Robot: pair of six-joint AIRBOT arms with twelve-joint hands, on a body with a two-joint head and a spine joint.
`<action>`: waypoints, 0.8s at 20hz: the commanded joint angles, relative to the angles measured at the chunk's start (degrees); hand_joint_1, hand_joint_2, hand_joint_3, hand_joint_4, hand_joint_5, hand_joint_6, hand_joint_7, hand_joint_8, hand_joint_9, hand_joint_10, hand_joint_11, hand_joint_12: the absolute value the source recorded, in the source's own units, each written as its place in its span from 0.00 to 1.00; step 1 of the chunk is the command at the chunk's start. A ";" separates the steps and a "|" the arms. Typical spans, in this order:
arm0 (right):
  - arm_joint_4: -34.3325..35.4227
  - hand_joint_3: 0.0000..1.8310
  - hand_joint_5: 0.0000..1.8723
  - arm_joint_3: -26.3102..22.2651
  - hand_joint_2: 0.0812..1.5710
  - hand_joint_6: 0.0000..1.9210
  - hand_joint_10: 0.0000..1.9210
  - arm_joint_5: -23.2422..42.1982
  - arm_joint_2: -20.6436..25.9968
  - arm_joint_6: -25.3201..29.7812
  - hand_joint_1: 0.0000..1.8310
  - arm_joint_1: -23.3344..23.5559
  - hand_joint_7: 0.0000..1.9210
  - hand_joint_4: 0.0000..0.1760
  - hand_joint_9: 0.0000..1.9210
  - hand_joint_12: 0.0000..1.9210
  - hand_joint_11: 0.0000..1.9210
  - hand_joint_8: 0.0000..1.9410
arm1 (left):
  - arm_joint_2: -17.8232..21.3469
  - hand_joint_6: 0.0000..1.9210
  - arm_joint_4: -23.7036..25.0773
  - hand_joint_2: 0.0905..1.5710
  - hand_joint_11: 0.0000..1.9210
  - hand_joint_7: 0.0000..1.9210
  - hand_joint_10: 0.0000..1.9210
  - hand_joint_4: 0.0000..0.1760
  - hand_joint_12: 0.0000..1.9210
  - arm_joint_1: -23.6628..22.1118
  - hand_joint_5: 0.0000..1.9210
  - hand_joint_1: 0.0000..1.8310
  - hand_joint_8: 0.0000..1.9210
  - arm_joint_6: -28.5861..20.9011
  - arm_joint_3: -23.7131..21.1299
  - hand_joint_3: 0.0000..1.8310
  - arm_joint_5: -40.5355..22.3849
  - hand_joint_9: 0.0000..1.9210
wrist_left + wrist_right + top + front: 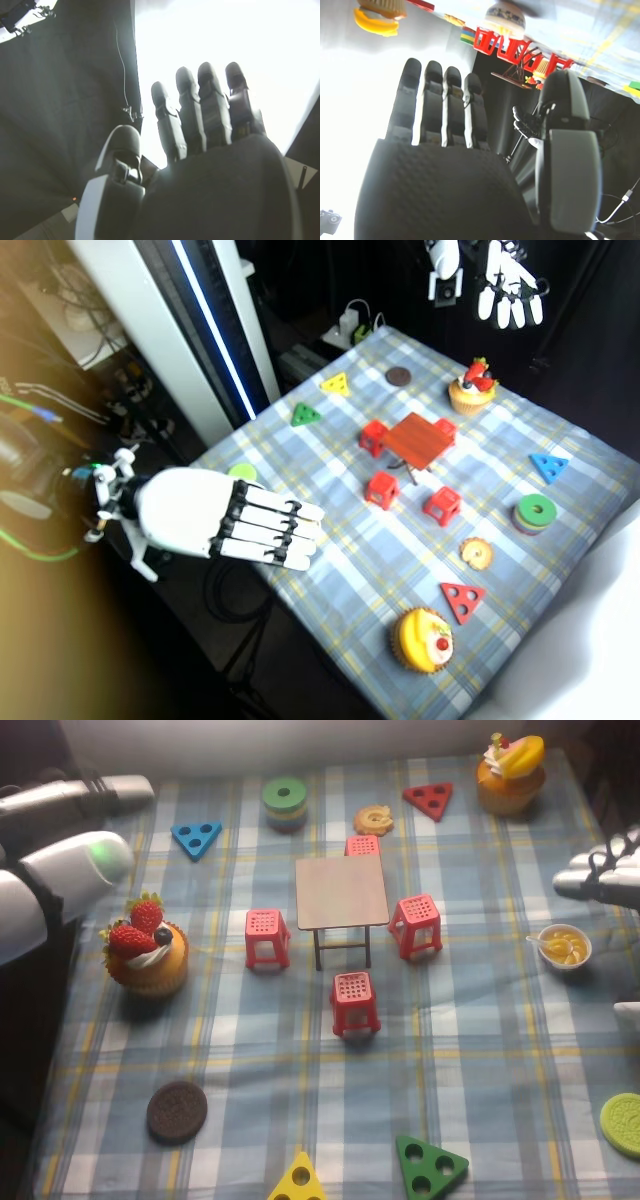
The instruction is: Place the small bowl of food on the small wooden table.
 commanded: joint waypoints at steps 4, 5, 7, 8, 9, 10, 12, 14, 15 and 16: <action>0.19 0.00 0.22 1.87 0.65 0.00 0.00 5.13 -1.98 0.50 0.48 3.00 0.25 0.00 0.30 0.37 0.21 0.00 | -0.54 0.00 0.31 0.74 0.00 0.09 0.00 0.77 0.14 -0.65 0.14 0.08 0.00 -0.29 0.38 0.00 -6.10 0.05; -0.70 0.00 0.21 2.54 0.65 0.00 0.00 3.91 -2.61 0.90 0.46 4.16 0.24 0.00 0.30 0.37 0.21 0.00 | -0.52 0.00 0.25 0.73 0.00 0.10 0.00 0.83 0.18 -0.64 0.12 0.09 0.00 -0.29 0.34 0.00 -6.16 0.07; -2.62 0.00 0.20 4.22 0.65 0.00 0.00 1.39 -4.02 2.48 0.43 6.10 0.26 0.00 0.31 0.43 0.19 0.00 | -0.55 0.00 0.18 0.72 0.00 0.12 0.00 0.83 0.22 -0.62 0.11 0.12 0.00 -0.29 0.35 0.00 -6.11 0.10; -3.49 0.00 0.19 5.07 0.65 0.00 0.00 0.14 -4.67 3.23 0.44 7.00 0.28 0.06 0.31 0.43 0.17 0.00 | -0.68 0.00 0.18 0.70 0.00 0.12 0.00 0.86 0.20 -0.64 0.11 0.13 0.00 -0.29 0.44 0.00 -5.98 0.10; -4.16 0.00 0.20 5.86 0.65 0.00 0.00 -1.22 -5.22 3.59 0.45 7.88 0.28 0.08 0.31 0.43 0.16 0.00 | -0.79 0.00 0.18 0.70 0.00 0.12 0.00 0.87 0.21 -0.70 0.11 0.13 0.00 -0.29 0.51 0.00 -5.95 0.09; -4.51 0.00 0.21 6.35 0.64 0.00 0.00 -2.55 -5.51 3.59 0.44 8.58 0.29 0.01 0.31 0.41 0.16 0.00 | -0.79 0.00 0.18 0.70 0.00 0.15 0.00 0.75 0.25 -0.72 0.13 0.14 0.00 -0.29 0.50 0.00 -6.00 0.11; -5.33 0.00 0.24 7.28 0.61 0.00 0.00 -4.95 -6.01 3.68 0.46 9.74 0.32 0.00 0.34 0.34 0.19 0.00 | -0.83 0.00 0.17 0.70 0.00 0.16 0.00 0.75 0.28 -0.72 0.13 0.16 0.00 -0.30 0.45 0.00 -6.02 0.12; -5.80 0.00 0.25 7.99 0.60 0.00 0.00 -6.73 -6.31 3.68 0.47 10.16 0.35 0.00 0.36 0.35 0.20 0.00 | -0.96 0.00 0.14 0.71 0.00 0.15 0.00 0.82 0.25 -0.71 0.11 0.16 0.00 -0.30 0.48 0.00 -5.67 0.11; -5.81 0.00 0.26 8.14 0.61 0.00 0.00 -7.17 -6.33 3.68 0.50 10.19 0.38 0.00 0.39 0.40 0.20 0.00 | -1.00 0.00 0.14 0.71 0.00 0.15 0.00 0.81 0.27 -0.72 0.11 0.15 0.00 -0.30 0.51 0.00 -5.60 0.11; -5.81 0.00 0.27 8.31 0.61 0.00 0.00 -7.65 -6.37 3.68 0.51 10.20 0.40 0.03 0.40 0.45 0.19 0.00 | -1.01 0.00 0.13 0.72 0.00 0.15 0.00 0.82 0.29 -0.72 0.11 0.14 0.00 -0.30 0.49 0.00 -5.59 0.12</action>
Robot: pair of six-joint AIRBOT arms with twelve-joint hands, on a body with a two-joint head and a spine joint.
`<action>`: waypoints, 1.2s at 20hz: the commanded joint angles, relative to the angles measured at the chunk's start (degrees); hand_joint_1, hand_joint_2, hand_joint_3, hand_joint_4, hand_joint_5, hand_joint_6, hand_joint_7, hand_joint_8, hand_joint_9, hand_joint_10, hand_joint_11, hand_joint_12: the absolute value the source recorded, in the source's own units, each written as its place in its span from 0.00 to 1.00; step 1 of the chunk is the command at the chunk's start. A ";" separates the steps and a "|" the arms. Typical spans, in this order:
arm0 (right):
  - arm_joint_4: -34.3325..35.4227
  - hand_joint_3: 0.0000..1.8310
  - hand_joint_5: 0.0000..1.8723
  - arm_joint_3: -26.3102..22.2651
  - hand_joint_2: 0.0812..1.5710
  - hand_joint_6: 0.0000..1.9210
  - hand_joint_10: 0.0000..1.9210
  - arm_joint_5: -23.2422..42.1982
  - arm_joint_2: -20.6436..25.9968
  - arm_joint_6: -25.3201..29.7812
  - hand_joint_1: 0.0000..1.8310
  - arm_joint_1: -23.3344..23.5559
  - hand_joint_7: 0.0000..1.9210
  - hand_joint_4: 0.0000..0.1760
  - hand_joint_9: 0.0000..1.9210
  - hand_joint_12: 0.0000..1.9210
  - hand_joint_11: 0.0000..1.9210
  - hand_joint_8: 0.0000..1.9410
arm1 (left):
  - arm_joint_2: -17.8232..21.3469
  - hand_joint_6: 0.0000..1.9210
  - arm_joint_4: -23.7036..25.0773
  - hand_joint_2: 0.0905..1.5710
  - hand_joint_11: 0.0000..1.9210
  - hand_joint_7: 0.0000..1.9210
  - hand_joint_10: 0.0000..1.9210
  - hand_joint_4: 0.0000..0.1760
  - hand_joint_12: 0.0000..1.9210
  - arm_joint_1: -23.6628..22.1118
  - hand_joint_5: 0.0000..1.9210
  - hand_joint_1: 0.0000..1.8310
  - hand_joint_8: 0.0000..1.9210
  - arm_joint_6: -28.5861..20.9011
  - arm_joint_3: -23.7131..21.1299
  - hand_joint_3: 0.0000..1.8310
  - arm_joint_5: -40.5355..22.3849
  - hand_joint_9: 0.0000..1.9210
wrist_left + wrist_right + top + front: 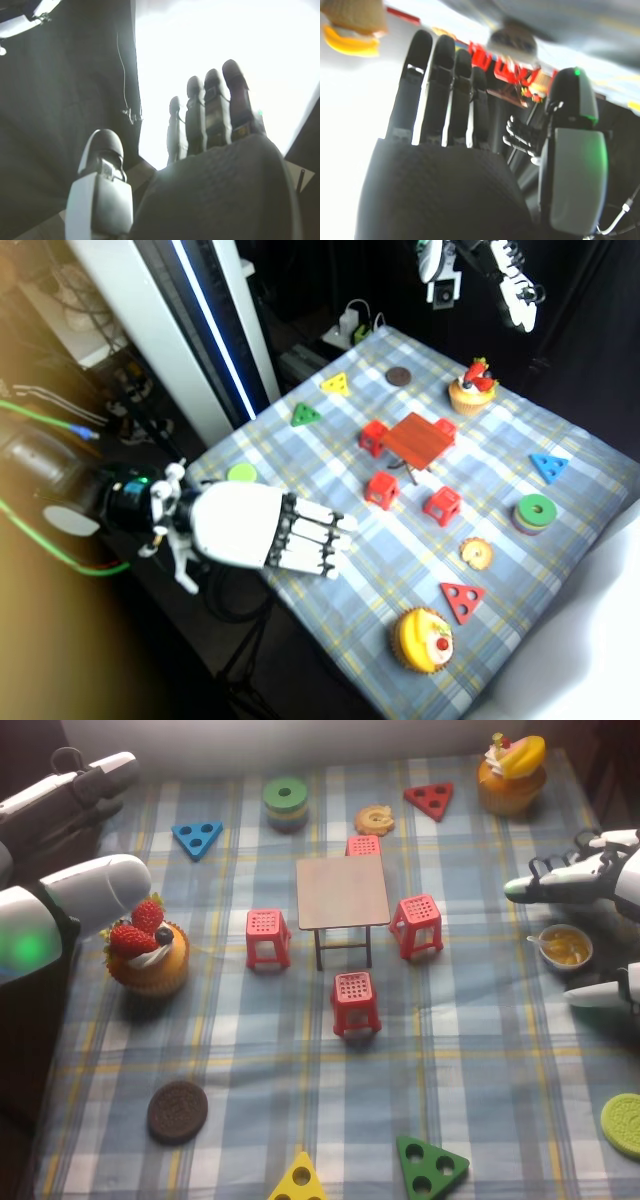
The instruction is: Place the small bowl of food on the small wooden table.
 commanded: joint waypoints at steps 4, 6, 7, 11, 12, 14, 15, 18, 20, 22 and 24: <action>0.88 0.00 0.32 0.45 0.62 0.00 0.04 5.36 -0.19 0.14 0.51 0.71 0.62 0.00 0.56 0.67 0.16 0.02 | -0.36 0.00 0.40 0.72 0.00 0.15 0.00 0.95 0.29 -0.65 0.09 0.15 0.00 -0.33 0.05 0.00 -6.53 0.12; 0.88 0.00 0.35 0.51 0.62 0.00 0.08 5.16 -0.37 0.14 0.54 0.71 0.67 0.00 0.62 0.73 0.22 0.03 | -0.38 0.00 0.21 0.72 0.00 0.15 0.00 0.95 0.30 -0.65 0.09 0.16 0.00 -0.34 0.03 0.00 -6.38 0.12; 0.88 0.00 0.37 0.53 0.63 0.00 0.21 5.09 -0.42 0.14 0.56 0.71 0.69 0.00 0.61 0.76 0.28 0.02 | -0.38 0.00 0.19 0.73 0.00 0.15 0.00 0.97 0.30 -0.65 0.09 0.14 0.00 -0.34 0.02 0.00 -6.33 0.12; 0.84 0.00 0.45 0.60 0.62 0.00 0.60 5.06 -0.42 0.14 0.56 0.83 0.70 0.00 0.49 0.86 0.38 0.02 | -0.37 0.00 0.19 0.72 0.00 0.14 0.00 1.00 0.30 -0.60 0.06 0.19 0.00 -0.35 -0.02 0.00 -5.39 0.12; 0.84 0.00 0.46 0.61 0.62 0.00 0.61 5.06 -0.42 0.14 0.56 0.84 0.70 0.00 0.49 0.85 0.39 0.02 | -0.37 0.00 0.14 0.71 0.00 0.14 0.00 1.00 0.30 -0.58 0.05 0.19 0.00 -0.37 -0.03 0.00 -5.35 0.13; 0.84 0.00 0.49 0.65 0.63 0.00 0.62 5.06 -0.41 0.14 0.58 0.85 0.71 0.00 0.52 0.85 0.42 0.03 | -0.37 0.00 0.12 0.71 0.00 0.14 0.00 1.00 0.29 -0.57 0.05 0.18 0.00 -0.45 -0.04 0.00 -5.35 0.13; 0.84 0.01 0.57 0.65 0.64 0.32 0.57 5.06 -0.41 0.14 0.62 0.85 0.72 0.00 0.54 0.83 0.42 0.04 | -0.37 0.00 0.12 0.71 0.00 0.14 0.00 1.00 0.29 -0.57 0.05 0.18 0.00 -0.49 -0.03 0.00 -5.35 0.13; 0.30 0.00 0.61 0.56 0.64 0.34 0.24 5.07 -0.41 0.14 0.69 1.48 0.64 0.00 0.61 0.64 0.42 0.32 | -0.38 0.00 0.08 0.72 0.00 0.15 0.00 0.98 0.30 -0.55 0.06 0.16 0.00 -0.53 0.01 0.00 -5.26 0.13; -1.13 0.00 0.58 0.31 0.64 0.40 0.16 5.24 -0.39 0.14 0.69 2.96 0.65 0.00 0.64 0.60 0.42 0.29 | -0.28 0.00 0.03 0.72 0.00 0.14 0.00 0.95 0.30 -0.47 0.06 0.15 0.00 -0.53 0.02 0.00 -5.28 0.12; -2.94 0.00 0.58 -0.03 0.64 0.43 0.08 5.73 -0.38 0.15 0.68 4.85 0.65 0.07 0.64 0.54 0.41 0.26 | -0.22 0.00 0.03 0.73 0.00 0.15 0.00 0.96 0.31 -0.47 0.07 0.14 0.00 -0.53 0.06 0.00 -5.32 0.12; -5.38 0.00 0.57 -0.30 0.65 0.44 0.27 6.47 -0.64 0.15 0.69 7.98 0.63 0.00 0.54 0.53 0.36 0.30 | -0.21 0.00 0.03 0.73 0.00 0.15 0.00 0.94 0.29 -0.49 0.08 0.11 0.00 -0.54 0.18 0.00 -5.35 0.13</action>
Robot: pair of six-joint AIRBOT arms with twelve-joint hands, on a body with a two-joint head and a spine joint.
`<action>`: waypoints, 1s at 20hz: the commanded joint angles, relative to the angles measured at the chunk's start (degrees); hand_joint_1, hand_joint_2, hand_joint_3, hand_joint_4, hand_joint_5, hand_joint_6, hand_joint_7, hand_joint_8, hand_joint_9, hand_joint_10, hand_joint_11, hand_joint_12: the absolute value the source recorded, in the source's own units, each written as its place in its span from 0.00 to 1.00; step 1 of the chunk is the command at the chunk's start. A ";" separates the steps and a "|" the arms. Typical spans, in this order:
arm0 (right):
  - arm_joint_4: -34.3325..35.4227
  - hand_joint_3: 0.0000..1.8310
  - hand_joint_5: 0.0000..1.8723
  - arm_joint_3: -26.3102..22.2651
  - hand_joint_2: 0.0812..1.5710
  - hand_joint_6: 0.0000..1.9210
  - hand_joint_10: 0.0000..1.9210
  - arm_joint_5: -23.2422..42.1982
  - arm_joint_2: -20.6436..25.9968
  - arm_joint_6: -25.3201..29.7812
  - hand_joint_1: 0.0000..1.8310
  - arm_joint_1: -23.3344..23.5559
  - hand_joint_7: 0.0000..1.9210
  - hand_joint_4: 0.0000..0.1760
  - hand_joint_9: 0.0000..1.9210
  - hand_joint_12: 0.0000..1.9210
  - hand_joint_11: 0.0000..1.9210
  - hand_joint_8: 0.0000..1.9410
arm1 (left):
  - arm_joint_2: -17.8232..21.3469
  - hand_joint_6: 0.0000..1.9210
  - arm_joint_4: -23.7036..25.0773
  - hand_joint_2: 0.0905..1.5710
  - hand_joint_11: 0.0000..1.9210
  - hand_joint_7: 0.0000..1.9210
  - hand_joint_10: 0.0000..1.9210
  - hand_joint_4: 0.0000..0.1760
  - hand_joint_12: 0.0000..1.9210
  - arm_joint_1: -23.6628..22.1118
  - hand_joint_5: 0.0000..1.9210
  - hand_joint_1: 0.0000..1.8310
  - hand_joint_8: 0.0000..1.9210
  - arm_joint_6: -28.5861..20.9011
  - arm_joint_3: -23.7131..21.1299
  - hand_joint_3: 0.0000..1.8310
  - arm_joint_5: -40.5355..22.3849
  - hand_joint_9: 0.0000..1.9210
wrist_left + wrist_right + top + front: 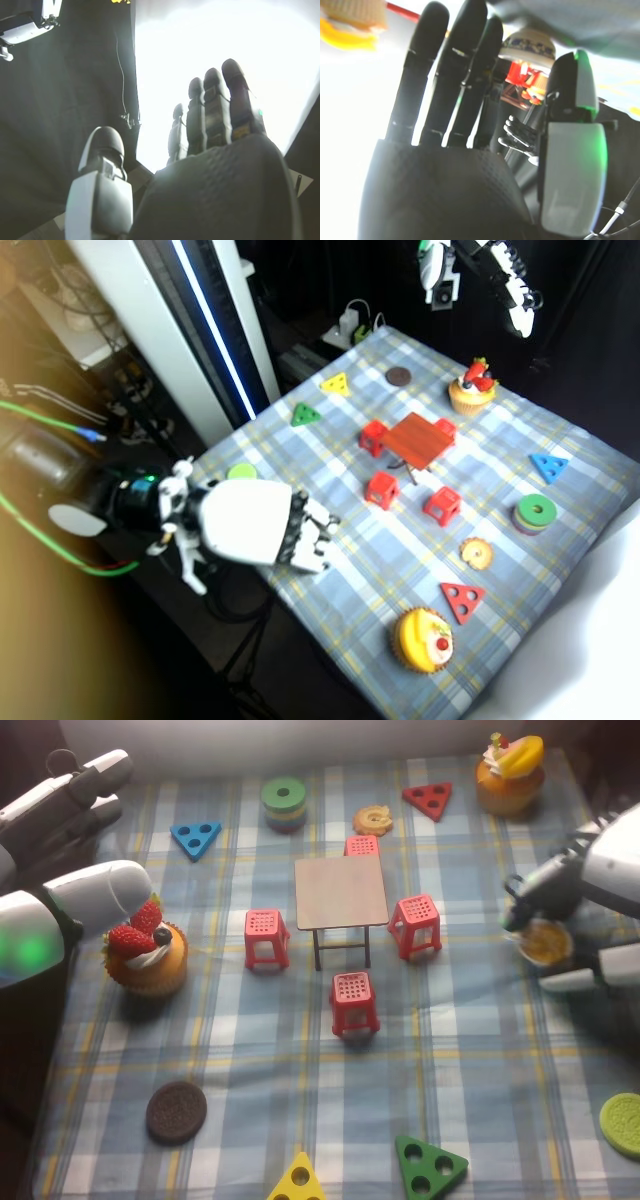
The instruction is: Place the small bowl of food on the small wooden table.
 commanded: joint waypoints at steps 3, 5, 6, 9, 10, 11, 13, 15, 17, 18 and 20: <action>-0.72 0.00 0.55 0.35 0.66 0.41 0.11 8.15 -1.13 0.08 0.69 4.75 0.63 0.00 0.63 0.58 0.39 0.37 | -0.14 0.00 0.55 0.73 0.00 0.16 0.00 0.79 0.26 -0.50 0.10 0.13 0.00 -0.51 0.25 0.00 -7.13 0.13; -1.53 0.00 0.55 0.73 0.68 0.43 0.73 8.29 -1.97 0.09 0.64 6.86 0.52 0.00 0.50 0.96 0.41 0.63 | -0.16 0.00 0.55 0.73 0.00 0.16 0.00 0.84 0.26 -0.50 0.10 0.13 0.00 -0.52 0.32 0.00 -7.10 0.14; -1.99 0.00 0.53 0.91 0.70 0.39 0.73 8.43 -2.51 0.09 0.68 8.11 0.52 0.00 0.48 0.92 0.40 0.64 | -0.17 0.00 0.55 0.73 0.00 0.17 0.00 0.80 0.26 -0.50 0.10 0.13 0.00 -0.52 0.36 0.00 -7.09 0.14; -3.70 0.00 0.57 1.21 0.68 0.33 0.72 8.55 -3.09 0.09 0.69 11.06 0.54 0.00 0.46 0.90 0.37 0.60 | -0.18 0.00 0.55 0.72 0.00 0.15 0.00 0.87 0.28 -0.50 0.09 0.15 0.00 -0.54 0.41 0.00 -7.07 0.14; -4.29 0.00 0.58 1.28 0.66 0.32 0.55 8.55 -3.24 0.09 0.70 12.06 0.59 0.00 0.53 0.75 0.44 0.50 | -0.18 0.00 0.55 0.73 0.00 0.15 0.00 0.91 0.27 -0.50 0.09 0.15 0.00 -0.54 0.41 0.00 -7.04 0.13; -4.93 0.00 0.60 1.35 0.65 0.35 0.62 8.55 -3.51 0.09 0.66 13.04 0.58 0.00 0.53 0.81 0.45 0.44 | -0.18 0.00 0.55 0.73 0.00 0.16 0.00 0.98 0.26 -0.50 0.08 0.13 0.00 -0.54 0.42 0.00 -6.97 0.14; -5.68 0.00 0.62 1.50 0.65 0.25 0.58 8.55 -4.12 0.09 0.69 14.24 0.58 0.00 0.50 0.79 0.40 0.50 | -0.22 0.00 0.55 0.74 0.00 0.16 0.00 0.96 0.22 -0.51 0.09 0.14 0.00 -0.54 0.50 0.00 -6.82 0.13; -6.14 0.00 0.68 1.65 0.66 0.16 0.57 8.55 -5.05 0.09 0.69 15.27 0.51 0.00 0.41 0.83 0.26 0.60 | -0.31 0.00 0.55 0.74 0.00 0.16 0.00 0.97 0.22 -0.54 0.08 0.14 0.00 -0.55 0.56 0.00 -6.69 0.14; -6.97 0.00 0.68 1.70 0.67 0.12 0.71 8.56 -6.45 0.09 0.70 16.42 0.51 0.00 0.43 0.92 0.32 0.64 | -0.39 0.01 0.55 0.73 0.00 0.17 0.00 0.89 0.23 -0.62 0.10 0.14 0.00 -0.55 0.66 0.00 -6.62 0.15; -7.61 0.00 0.70 1.81 0.66 0.11 0.65 8.52 -7.20 0.09 0.70 16.98 0.51 0.00 0.45 0.88 0.40 0.62 | -0.38 0.00 0.55 0.73 0.00 0.17 0.00 0.87 0.22 -0.65 0.10 0.13 0.00 -0.56 0.69 0.00 -6.61 0.14; -8.30 0.00 0.71 2.04 0.67 0.15 0.62 8.46 -8.44 0.10 0.69 17.65 0.45 0.00 0.40 0.89 0.32 0.63 | -0.37 0.00 0.60 0.73 0.00 0.17 0.00 0.83 0.24 -0.80 0.12 0.13 0.00 -0.60 0.75 0.00 -6.50 0.14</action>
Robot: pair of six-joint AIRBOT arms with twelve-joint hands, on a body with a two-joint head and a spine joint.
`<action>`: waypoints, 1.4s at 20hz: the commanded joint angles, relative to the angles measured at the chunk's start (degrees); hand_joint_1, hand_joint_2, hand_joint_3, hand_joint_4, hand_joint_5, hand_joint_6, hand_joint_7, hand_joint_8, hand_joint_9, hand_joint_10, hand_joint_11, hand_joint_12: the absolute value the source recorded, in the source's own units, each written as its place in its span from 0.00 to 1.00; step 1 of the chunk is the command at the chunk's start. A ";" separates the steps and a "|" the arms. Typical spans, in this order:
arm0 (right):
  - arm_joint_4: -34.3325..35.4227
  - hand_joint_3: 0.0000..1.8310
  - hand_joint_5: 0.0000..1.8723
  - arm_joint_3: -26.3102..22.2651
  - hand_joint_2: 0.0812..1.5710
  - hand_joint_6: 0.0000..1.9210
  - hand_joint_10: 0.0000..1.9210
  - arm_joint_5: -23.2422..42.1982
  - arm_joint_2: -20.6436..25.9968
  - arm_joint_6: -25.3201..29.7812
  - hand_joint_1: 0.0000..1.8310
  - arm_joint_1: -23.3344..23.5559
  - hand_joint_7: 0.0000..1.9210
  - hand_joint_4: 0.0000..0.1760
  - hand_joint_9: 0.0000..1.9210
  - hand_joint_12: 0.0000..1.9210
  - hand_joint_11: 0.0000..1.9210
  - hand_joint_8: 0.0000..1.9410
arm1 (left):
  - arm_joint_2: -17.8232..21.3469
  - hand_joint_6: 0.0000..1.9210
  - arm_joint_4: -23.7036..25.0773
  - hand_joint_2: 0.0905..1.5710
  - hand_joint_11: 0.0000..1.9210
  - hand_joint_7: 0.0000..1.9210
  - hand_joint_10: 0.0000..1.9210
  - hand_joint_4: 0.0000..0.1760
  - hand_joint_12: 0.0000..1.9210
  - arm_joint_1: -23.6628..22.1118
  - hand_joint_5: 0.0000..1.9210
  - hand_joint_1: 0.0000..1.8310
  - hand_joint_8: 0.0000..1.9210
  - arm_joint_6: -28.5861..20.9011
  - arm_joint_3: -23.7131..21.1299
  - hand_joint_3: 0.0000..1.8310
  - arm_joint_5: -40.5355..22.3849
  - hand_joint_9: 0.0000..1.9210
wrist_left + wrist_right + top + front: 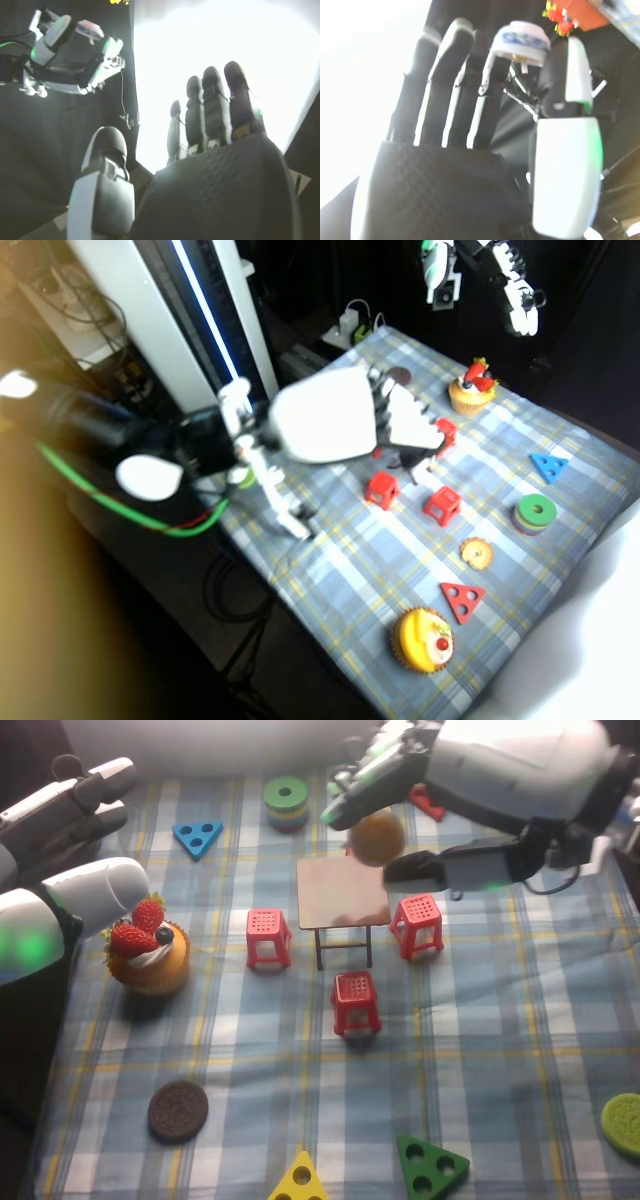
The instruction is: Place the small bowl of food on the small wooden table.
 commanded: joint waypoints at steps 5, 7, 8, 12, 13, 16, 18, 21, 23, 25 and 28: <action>0.70 0.00 0.67 0.60 0.66 0.15 0.74 5.40 -0.77 0.26 0.69 0.99 0.50 0.00 0.40 0.95 0.24 0.65 | -0.44 0.00 0.83 0.73 0.00 0.16 0.00 0.84 0.20 -1.10 0.11 0.13 0.00 -0.60 0.56 0.00 -6.43 0.12; 0.25 0.00 0.65 0.59 0.64 0.23 0.53 5.08 -0.84 0.27 0.69 0.99 0.61 0.00 0.53 0.81 0.38 0.43 | -0.42 0.00 0.84 0.74 0.00 0.13 0.00 0.85 0.16 -1.10 0.10 0.14 0.00 -0.61 0.58 0.00 -6.40 0.09; 0.21 0.00 0.62 0.60 0.65 0.33 0.39 4.83 -0.84 0.27 0.68 0.99 0.57 0.20 0.51 0.77 0.34 0.44 | -0.41 0.00 0.87 0.74 0.00 0.10 0.00 0.82 0.13 -1.11 0.11 0.14 0.00 -0.62 0.60 0.00 -6.42 0.06; 0.03 0.00 0.53 0.67 0.68 0.50 0.08 4.46 -0.85 0.27 0.55 0.98 0.53 1.00 0.45 0.69 0.17 0.01 | -0.41 0.00 0.87 0.76 0.00 0.03 0.00 0.85 0.01 -1.12 0.09 0.01 0.00 -0.62 0.63 0.00 -6.54 0.01; 0.02 0.00 0.53 0.67 0.68 0.50 0.08 4.44 -0.85 0.27 0.55 0.98 0.53 1.00 0.45 0.69 0.17 0.01 | -0.41 0.00 0.87 0.76 0.00 0.03 0.00 0.85 0.01 -1.14 0.09 0.01 0.00 -0.62 0.65 0.00 -6.58 0.01; 0.01 0.00 0.52 0.75 0.62 0.05 0.01 4.42 -0.85 0.28 0.45 0.98 0.50 0.07 0.43 0.70 0.09 0.00 | -0.42 0.00 0.88 0.75 0.00 0.00 0.00 0.86 0.00 -1.19 0.08 0.00 0.00 -0.62 0.71 0.00 -6.56 0.00; -0.07 0.00 0.51 0.75 0.62 0.01 0.01 4.42 -0.85 0.28 0.45 0.98 0.49 0.00 0.45 0.68 0.12 0.00 | -0.46 0.00 0.91 0.74 0.00 0.00 0.00 0.75 0.00 -1.24 0.08 0.00 0.00 -0.62 0.75 0.00 -6.50 0.00; -0.09 0.00 0.51 0.76 0.61 0.00 0.01 4.39 -0.85 0.29 0.46 0.98 0.47 0.00 0.43 0.68 0.11 0.00 | -0.46 0.00 0.92 0.74 0.00 0.00 0.00 0.79 0.00 -1.26 0.07 0.00 0.00 -0.63 0.80 0.00 -6.48 0.00; -0.15 0.00 0.50 0.76 0.61 0.00 0.00 4.35 -0.85 0.30 0.46 0.98 0.48 0.00 0.43 0.67 0.07 0.00 | -0.53 0.00 0.92 0.74 0.00 0.00 0.00 0.76 0.00 -1.34 0.07 0.00 0.00 -0.63 0.85 0.00 -6.49 0.00; -0.14 0.00 0.46 0.76 0.61 0.00 0.00 4.35 -0.81 0.50 0.45 0.98 0.46 0.00 0.42 0.66 0.05 0.00 | -0.53 0.00 0.92 0.75 0.00 0.00 0.00 0.70 0.00 -1.34 0.08 0.00 0.00 -0.66 0.84 0.00 -6.56 0.00; -0.07 0.00 0.39 0.75 0.60 0.00 0.00 4.37 -0.80 0.92 0.43 0.98 0.42 0.18 0.34 0.55 0.00 0.00 | -0.56 0.00 0.85 0.74 0.00 0.00 0.00 0.73 0.00 -1.34 0.07 0.00 0.00 -0.79 0.81 0.00 -6.57 0.00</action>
